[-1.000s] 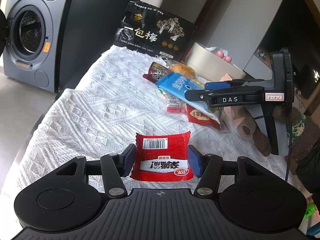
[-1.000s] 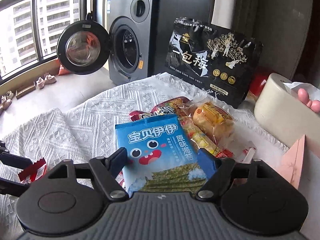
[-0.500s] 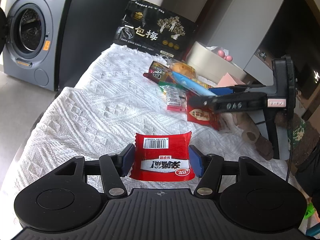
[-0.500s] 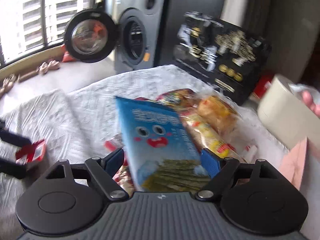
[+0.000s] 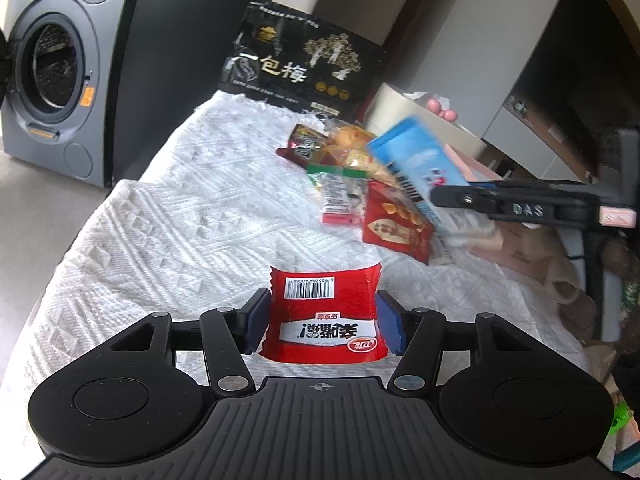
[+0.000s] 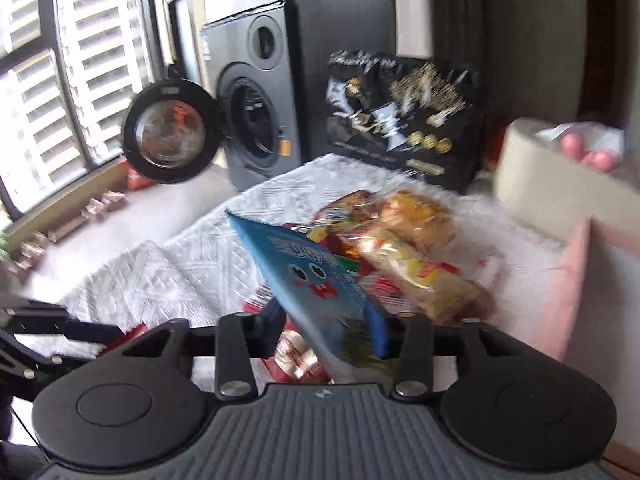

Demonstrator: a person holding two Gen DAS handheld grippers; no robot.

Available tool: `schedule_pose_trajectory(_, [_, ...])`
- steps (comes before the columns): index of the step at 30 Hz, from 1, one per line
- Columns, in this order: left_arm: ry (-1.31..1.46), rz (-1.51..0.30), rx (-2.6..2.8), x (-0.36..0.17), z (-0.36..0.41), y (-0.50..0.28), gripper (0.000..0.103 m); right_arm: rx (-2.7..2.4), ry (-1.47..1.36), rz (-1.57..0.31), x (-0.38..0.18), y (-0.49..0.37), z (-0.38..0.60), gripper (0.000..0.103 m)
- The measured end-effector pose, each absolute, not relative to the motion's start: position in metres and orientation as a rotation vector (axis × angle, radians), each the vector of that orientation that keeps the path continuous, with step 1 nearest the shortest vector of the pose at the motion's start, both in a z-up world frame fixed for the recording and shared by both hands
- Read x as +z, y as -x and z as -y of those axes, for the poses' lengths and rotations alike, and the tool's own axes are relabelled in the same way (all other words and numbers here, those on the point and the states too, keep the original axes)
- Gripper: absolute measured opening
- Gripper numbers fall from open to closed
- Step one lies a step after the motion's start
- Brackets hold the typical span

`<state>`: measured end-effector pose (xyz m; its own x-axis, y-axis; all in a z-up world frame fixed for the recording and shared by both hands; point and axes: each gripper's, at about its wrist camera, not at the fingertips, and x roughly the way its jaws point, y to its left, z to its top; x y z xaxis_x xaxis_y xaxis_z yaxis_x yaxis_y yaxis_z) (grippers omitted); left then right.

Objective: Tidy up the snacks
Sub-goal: 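Lift the blue seaweed packet with the right tool while left holds red packet, then carry both packets over the open pink box with both tools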

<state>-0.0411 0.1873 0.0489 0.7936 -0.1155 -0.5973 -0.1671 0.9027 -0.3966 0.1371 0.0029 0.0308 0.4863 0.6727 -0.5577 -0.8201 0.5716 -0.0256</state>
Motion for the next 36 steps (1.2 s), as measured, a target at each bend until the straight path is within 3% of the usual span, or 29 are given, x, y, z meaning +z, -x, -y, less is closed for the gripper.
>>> schedule_pose_trajectory(2, [0.440, -0.658, 0.004, 0.052, -0.182, 0.039, 0.061, 0.895, 0.336, -0.507, 0.036, -0.123, 0.008, 0.024])
schedule_pose_trajectory(13, [0.296, -0.678, -0.302, 0.076, -0.101, 0.016, 0.060, 0.827, 0.162, -0.508, 0.041, -0.046, 0.124, 0.011])
schedule_pose_trajectory(24, [0.183, -0.582, -0.532, 0.141, -0.019, -0.077, 0.059, 0.620, 0.052, -0.375, 0.072, -0.005, 0.236, 0.011])
schedule_pose_trajectory(27, [0.225, -0.570, -0.509, 0.152, -0.008, -0.126, 0.065, 0.603, 0.035, -0.376, 0.069, -0.013, 0.243, 0.011])
schedule_pose_trajectory(36, [0.297, -0.602, -0.400, 0.114, 0.000, -0.212, 0.069, 0.553, -0.010, -0.364, 0.073, -0.051, 0.247, 0.011])
